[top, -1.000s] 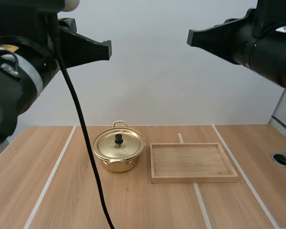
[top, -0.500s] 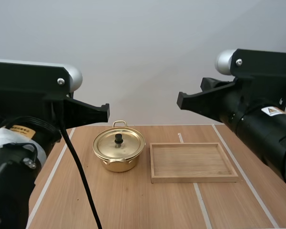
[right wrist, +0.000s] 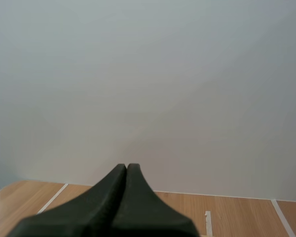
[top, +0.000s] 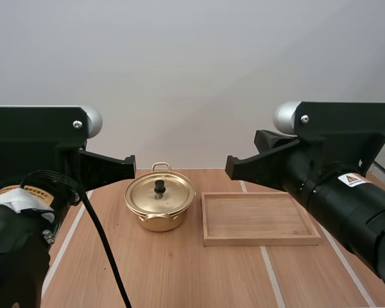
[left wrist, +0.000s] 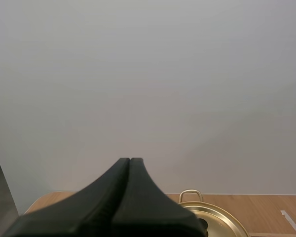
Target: Open the pot, put the pineapple inside, and close it
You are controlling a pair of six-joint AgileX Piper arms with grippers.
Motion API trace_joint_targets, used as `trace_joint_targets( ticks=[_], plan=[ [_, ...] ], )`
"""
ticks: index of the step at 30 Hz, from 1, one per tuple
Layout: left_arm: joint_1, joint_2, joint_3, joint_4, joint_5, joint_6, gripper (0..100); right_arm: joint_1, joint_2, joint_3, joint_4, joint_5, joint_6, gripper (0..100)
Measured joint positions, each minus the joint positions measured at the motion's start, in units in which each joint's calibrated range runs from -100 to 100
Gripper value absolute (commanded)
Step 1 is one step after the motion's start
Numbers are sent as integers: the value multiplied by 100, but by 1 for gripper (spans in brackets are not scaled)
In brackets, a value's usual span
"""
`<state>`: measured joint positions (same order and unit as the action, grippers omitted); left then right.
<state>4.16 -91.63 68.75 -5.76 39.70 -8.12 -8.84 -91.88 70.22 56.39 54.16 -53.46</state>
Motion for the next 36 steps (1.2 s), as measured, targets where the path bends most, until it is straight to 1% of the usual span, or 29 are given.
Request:
trace_joint_targets(
  ticks=[10, 13, 17, 20, 24, 28, 32, 36],
  plan=[
    [0, 0, 19, 0, 0, -12, 0, 0, 0, 0, -10, 20, 0, 0],
    [0, 0, 175, 0, -225, -12, 0, 0, -39, 0, -25, 20, 0, 0],
    [9, -12, 763, -37, -1157, -12, 0, 0, -248, 18, -111, 20, 0, 0],
    [9, -12, 1329, -37, -1631, -12, 0, 0, -475, 204, -174, 35, 0, 0],
    [9, -12, 1954, -37, -1731, -12, 0, 0, -744, 562, -475, 35, 0, 0],
    [9, -12, 2527, -37, -1770, -12, 0, 0, -764, 864, -987, 53, 0, 0],
    [9, -12, 2820, -18, -1770, -12, 0, 0, -764, 1032, -1113, 92, 0, 0],
    [9, -12, 2862, 5, -1770, -12, 0, 0, -764, 1264, -1127, 105, 0, 0]
  ],
)
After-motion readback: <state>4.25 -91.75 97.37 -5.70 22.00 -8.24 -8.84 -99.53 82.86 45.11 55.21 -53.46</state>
